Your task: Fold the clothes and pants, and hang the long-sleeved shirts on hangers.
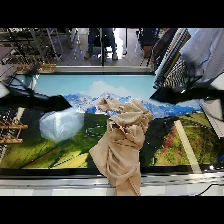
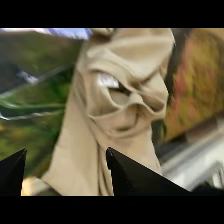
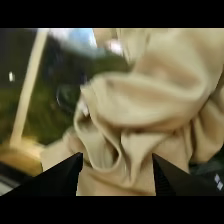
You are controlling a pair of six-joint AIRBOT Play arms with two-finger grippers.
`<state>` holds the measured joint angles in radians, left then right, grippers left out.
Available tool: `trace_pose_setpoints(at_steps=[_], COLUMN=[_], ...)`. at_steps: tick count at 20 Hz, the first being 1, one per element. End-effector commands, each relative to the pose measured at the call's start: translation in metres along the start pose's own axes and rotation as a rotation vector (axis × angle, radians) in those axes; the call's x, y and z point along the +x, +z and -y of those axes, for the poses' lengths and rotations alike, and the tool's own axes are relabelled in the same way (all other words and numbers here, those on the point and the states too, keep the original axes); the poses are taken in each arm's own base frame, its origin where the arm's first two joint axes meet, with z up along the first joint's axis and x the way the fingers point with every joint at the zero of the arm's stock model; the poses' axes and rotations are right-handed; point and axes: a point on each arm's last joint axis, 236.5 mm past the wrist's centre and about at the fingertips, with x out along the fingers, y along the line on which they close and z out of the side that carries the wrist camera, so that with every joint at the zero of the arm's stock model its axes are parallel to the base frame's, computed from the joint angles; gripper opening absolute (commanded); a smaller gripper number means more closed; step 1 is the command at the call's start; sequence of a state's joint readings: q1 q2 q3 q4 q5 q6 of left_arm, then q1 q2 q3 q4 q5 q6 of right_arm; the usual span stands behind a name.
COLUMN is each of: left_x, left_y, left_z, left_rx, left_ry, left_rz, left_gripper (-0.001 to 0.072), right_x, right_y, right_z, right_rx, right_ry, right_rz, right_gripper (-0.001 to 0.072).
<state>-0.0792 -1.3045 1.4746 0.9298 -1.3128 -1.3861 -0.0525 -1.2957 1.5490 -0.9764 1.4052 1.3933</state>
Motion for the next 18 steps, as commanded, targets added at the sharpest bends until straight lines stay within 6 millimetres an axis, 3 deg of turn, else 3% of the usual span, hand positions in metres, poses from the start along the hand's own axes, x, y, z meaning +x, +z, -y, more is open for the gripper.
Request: trace_pose_setpoints(at_steps=[1,3,6,10,12,15,18], left_x=[0.118,0.169,0.206,0.22,0.224,0.225,0.229], left_y=[-0.036,-0.056,-0.065,-0.053,-0.056,-0.062,-0.066], left_z=[0.019,0.017,0.015,0.017,0.018,0.026,0.035], left_rx=[-0.042,-0.102,-0.198,-0.247,-0.281,-0.275,-0.28], left_ry=[-0.13,-0.166,-0.226,-0.245,-0.24,-0.247,-0.246], left_rz=[-0.179,-0.266,-0.324,-0.318,-0.332,-0.355,-0.364], left_gripper=[0.056,0.056,0.0559,0.0558,0.0531,0.0401,0.0401], right_x=[0.084,0.115,0.145,0.18,0.183,0.183,0.184], right_y=[-0.082,-0.107,-0.127,-0.128,-0.124,-0.125,-0.127], right_z=[0.02,0.023,0.028,0.029,0.026,0.025,0.023], right_rx=[0.066,0.081,0.094,0.098,0.116,0.115,0.112], right_ry=[-0.014,-0.022,-0.029,-0.026,-0.011,-0.01,-0.008], right_rz=[-0.208,-0.232,-0.286,-0.28,-0.264,-0.269,-0.274], right_gripper=[0.0526,0.0526,0.0524,0.0522,0.0505,0.0459,0.0459])
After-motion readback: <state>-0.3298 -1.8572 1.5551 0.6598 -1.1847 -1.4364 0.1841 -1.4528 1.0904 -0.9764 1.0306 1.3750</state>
